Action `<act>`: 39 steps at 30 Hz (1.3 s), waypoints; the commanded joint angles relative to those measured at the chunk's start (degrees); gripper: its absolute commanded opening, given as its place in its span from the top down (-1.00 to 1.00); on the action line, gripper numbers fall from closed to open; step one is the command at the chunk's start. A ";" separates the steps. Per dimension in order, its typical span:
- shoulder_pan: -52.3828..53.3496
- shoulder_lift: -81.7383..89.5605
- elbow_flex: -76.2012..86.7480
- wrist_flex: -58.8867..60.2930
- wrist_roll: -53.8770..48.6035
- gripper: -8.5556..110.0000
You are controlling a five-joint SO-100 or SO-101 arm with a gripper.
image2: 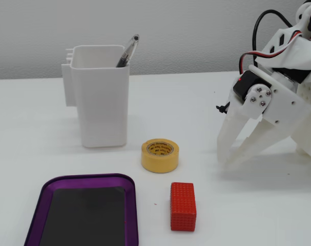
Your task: Pick up the yellow tape and place it in the box.
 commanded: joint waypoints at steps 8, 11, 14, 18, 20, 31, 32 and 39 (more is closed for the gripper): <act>0.53 6.59 -0.18 -0.53 -0.62 0.86; 0.44 6.59 -1.41 -3.08 -3.25 0.86; 1.05 6.42 -4.66 -6.24 -11.60 0.86; 1.23 6.15 -11.16 -8.00 -18.54 0.86; 1.32 3.34 -13.27 -7.82 -17.93 0.85; 11.34 -43.24 -34.10 -9.23 -19.34 0.66; 11.51 -47.55 -36.74 -9.14 -20.04 0.65; 10.81 -70.40 -48.43 -9.40 -20.39 0.62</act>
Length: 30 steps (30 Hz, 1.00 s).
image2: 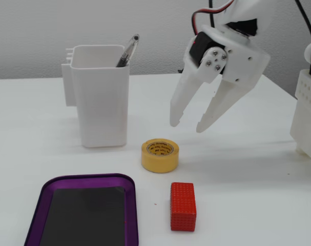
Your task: Pick up the yellow tape and place it in the box.
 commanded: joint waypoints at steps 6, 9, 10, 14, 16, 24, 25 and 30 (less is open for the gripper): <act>0.79 -16.96 -10.55 -1.32 -0.53 0.62; 0.88 -19.69 -10.81 -4.13 -0.53 0.62; 0.88 -20.39 -10.46 -4.92 -0.53 0.62; 0.88 -22.06 -10.02 -7.91 -0.62 0.62; 0.88 -22.59 -9.84 -8.44 -0.62 0.63; 0.88 -26.81 -9.58 -9.32 -3.43 0.86; 0.88 -26.63 -9.58 -9.14 -3.43 0.86; -0.09 -22.41 -10.55 -4.92 -2.72 0.87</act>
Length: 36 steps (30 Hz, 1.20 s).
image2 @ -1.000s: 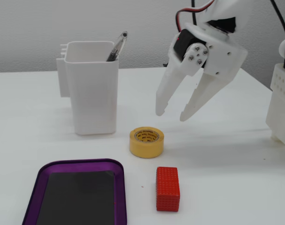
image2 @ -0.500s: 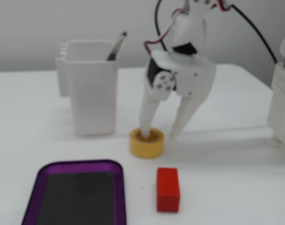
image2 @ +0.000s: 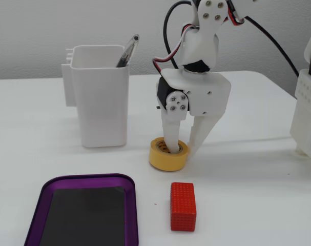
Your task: Pick up the yellow tape and place it in the box.
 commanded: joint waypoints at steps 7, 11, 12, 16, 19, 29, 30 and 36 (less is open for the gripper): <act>-7.29 22.76 -6.68 11.69 0.44 0.87; -14.77 26.28 -10.20 11.69 2.11 0.87; -15.91 25.22 -10.90 11.51 2.64 0.87; -18.72 16.35 -14.59 6.50 2.81 0.87; -18.90 6.77 -21.09 4.04 4.83 0.87; -18.72 -21.97 -41.13 4.75 5.36 0.87; -18.81 -23.55 -41.66 4.75 5.27 0.87; -18.81 -28.13 -41.92 4.13 4.66 0.86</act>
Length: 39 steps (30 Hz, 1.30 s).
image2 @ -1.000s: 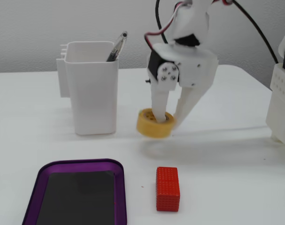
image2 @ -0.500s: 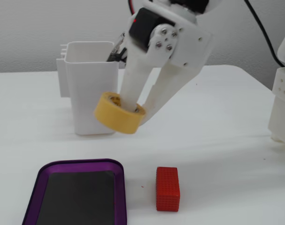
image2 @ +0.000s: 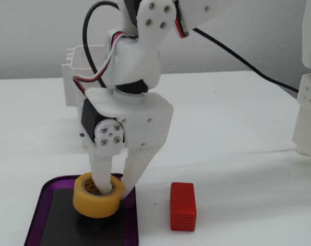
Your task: Pick up the yellow tape and place it in the box.
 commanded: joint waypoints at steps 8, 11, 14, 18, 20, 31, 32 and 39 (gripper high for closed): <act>-0.44 1.23 -4.48 3.34 -0.18 0.65; -0.44 4.22 -7.82 7.65 0.26 0.62; -0.62 9.23 -11.51 12.83 0.26 0.62; -0.88 19.16 -15.12 20.21 0.00 0.62; -0.97 24.87 -15.29 22.85 -0.09 0.62; -0.26 54.23 5.71 28.65 0.35 0.61; -0.26 56.60 9.58 28.56 0.35 0.61; 2.72 70.40 37.44 18.11 0.44 0.61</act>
